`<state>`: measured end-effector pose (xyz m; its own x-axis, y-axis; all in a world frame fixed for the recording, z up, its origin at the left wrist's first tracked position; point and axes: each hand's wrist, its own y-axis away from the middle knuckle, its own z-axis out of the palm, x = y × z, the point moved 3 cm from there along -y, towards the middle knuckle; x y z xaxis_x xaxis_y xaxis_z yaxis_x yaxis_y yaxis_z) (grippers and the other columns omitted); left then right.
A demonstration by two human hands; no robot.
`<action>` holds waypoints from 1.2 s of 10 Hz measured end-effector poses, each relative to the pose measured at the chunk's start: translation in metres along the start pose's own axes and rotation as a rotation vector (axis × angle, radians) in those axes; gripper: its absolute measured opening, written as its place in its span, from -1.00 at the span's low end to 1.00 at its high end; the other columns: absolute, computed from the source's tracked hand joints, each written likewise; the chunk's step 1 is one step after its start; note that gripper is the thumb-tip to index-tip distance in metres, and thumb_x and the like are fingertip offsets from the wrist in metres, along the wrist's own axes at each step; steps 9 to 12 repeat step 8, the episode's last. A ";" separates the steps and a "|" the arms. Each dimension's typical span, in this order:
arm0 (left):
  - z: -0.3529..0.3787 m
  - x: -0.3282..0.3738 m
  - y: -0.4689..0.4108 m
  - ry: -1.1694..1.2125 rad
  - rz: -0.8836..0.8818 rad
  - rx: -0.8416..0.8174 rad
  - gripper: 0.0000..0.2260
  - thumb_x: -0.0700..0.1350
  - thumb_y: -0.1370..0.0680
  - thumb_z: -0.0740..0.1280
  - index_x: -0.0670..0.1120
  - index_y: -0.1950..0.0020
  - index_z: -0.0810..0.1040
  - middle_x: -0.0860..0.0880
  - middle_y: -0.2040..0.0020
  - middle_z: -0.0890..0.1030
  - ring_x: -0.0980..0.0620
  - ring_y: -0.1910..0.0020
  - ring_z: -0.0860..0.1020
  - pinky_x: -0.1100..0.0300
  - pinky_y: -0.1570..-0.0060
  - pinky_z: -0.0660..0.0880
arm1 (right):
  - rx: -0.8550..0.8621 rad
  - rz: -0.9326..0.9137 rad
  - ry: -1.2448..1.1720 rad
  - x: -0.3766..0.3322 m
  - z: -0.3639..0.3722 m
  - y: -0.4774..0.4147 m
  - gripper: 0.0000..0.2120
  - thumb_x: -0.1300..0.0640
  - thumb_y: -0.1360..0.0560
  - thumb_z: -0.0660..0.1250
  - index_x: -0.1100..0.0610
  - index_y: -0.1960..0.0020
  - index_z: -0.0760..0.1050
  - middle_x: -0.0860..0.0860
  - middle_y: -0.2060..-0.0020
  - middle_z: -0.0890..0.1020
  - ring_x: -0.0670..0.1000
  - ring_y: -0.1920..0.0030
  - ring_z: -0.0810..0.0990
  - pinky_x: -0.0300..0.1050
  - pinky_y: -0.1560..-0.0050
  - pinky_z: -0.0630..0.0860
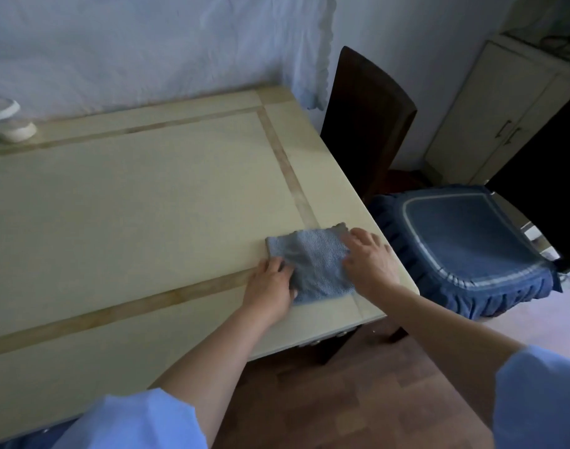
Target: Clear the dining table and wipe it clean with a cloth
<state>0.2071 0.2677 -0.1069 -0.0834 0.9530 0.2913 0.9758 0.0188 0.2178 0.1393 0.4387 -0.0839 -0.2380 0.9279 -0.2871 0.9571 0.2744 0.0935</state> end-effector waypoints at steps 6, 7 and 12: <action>-0.050 -0.009 0.008 0.141 -0.089 0.079 -0.60 -0.08 -0.52 0.29 -0.07 -0.35 0.38 -0.04 -0.34 0.36 -0.10 -0.29 0.36 0.02 -0.27 0.37 | -0.172 -0.151 -0.144 -0.056 -0.010 0.001 -0.66 0.13 -0.59 0.13 0.14 -0.33 0.43 0.10 -0.28 0.51 0.11 -0.31 0.43 -0.03 -0.32 0.35; -0.096 -0.019 0.032 0.288 -0.092 0.253 -0.71 -0.16 -0.53 0.27 -0.12 -0.26 0.47 -0.08 -0.28 0.45 -0.08 -0.27 0.43 0.07 -0.28 0.36 | -0.074 -0.205 -0.333 -0.099 -0.047 0.010 -0.71 0.15 -0.57 0.18 0.19 -0.24 0.52 0.11 -0.14 0.62 0.11 -0.16 0.56 -0.08 -0.16 0.46; -0.146 -0.030 0.066 0.443 -0.084 0.470 -0.78 -0.19 -0.54 0.28 -0.12 -0.17 0.54 -0.07 -0.20 0.53 -0.01 -0.20 0.50 0.29 -0.19 0.34 | 0.050 -0.284 -0.511 -0.140 -0.082 0.015 -0.73 0.11 -0.55 0.26 0.12 -0.21 0.55 0.07 0.00 0.67 0.06 -0.02 0.61 -0.09 -0.12 0.49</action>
